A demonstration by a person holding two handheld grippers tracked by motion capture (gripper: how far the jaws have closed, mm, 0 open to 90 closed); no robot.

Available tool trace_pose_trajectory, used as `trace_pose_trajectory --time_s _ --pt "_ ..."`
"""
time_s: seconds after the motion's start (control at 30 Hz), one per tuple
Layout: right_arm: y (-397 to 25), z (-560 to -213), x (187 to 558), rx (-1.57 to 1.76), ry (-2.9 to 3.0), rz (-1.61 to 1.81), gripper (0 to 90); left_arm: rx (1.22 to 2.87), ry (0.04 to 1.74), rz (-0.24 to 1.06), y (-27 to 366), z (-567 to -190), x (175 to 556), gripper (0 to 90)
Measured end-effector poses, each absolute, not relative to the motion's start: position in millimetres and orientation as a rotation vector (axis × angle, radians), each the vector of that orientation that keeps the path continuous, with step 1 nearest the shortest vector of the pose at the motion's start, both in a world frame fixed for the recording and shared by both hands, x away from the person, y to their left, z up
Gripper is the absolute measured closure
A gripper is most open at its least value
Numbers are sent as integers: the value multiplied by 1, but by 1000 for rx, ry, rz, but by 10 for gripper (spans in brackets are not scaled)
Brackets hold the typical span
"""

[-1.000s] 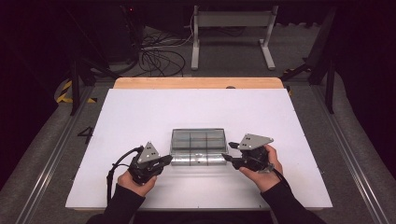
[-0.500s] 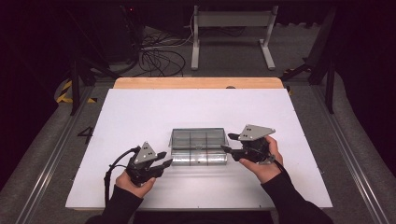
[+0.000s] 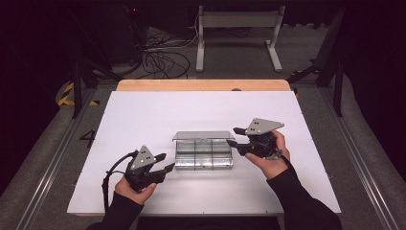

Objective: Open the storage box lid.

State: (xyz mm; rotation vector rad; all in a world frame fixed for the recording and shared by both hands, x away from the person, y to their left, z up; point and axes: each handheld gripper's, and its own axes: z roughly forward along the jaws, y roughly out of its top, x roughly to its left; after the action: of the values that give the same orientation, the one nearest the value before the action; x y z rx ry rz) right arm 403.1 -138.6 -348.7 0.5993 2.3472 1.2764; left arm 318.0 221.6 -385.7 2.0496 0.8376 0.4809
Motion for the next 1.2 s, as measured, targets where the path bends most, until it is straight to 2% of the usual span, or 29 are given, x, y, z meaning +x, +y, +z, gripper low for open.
trace_pose_trajectory --time_s 1.2 --pt "-131 -346 445 693 2270 1296 714 2057 839 485 221 -388 318 479"
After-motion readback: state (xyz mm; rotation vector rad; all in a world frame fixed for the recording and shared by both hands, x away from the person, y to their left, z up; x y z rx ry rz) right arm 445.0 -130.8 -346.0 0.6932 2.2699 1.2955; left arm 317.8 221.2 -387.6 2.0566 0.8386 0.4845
